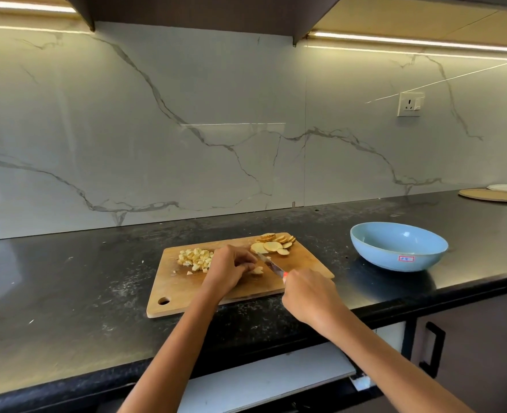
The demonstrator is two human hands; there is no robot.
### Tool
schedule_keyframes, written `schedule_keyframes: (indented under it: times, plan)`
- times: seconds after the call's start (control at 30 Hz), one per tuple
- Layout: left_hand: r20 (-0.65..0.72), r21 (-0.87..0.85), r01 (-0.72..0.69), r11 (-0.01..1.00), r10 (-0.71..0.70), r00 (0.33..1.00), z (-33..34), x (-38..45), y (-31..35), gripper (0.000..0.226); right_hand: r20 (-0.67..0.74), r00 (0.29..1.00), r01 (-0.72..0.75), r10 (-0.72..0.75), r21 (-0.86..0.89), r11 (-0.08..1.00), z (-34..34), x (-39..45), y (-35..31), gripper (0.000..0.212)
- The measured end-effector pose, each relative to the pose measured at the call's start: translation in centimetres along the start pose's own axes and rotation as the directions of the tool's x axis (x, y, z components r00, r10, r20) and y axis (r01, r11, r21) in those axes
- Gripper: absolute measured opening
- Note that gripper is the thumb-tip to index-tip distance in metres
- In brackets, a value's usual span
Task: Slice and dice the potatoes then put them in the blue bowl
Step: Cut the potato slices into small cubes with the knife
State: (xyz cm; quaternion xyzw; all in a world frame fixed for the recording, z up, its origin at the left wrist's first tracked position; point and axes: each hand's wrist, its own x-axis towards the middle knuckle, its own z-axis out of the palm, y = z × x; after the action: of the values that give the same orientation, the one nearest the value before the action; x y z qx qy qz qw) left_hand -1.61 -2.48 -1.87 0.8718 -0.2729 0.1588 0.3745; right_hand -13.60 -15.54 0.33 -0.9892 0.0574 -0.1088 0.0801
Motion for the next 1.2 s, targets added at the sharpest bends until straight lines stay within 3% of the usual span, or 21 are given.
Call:
schedule_keyframes:
  times: [0.3, 0.97, 1.2]
  plan:
    - [0.072, 0.052, -0.001, 0.999, -0.003, 0.997, -0.1, -0.1, 0.3, 0.013, 0.021, 1.000, 0.004, -0.004, -0.016, 1.000, 0.0, 0.0, -0.8, 0.029]
    - [0.073, 0.120, 0.011, 0.993, -0.020, 0.997, -0.2, 0.1, -0.2, 0.011, 0.086, 0.996, -0.002, 0.010, -0.091, 0.996, 1.9, 1.0, -3.7, 0.027]
    - [0.030, 0.179, -0.026, 0.983, 0.021, 0.999, 0.1, -0.1, -0.2, 0.012, 0.040, 0.999, 0.001, 0.002, -0.082, 0.997, 2.0, -0.1, -1.7, 0.024]
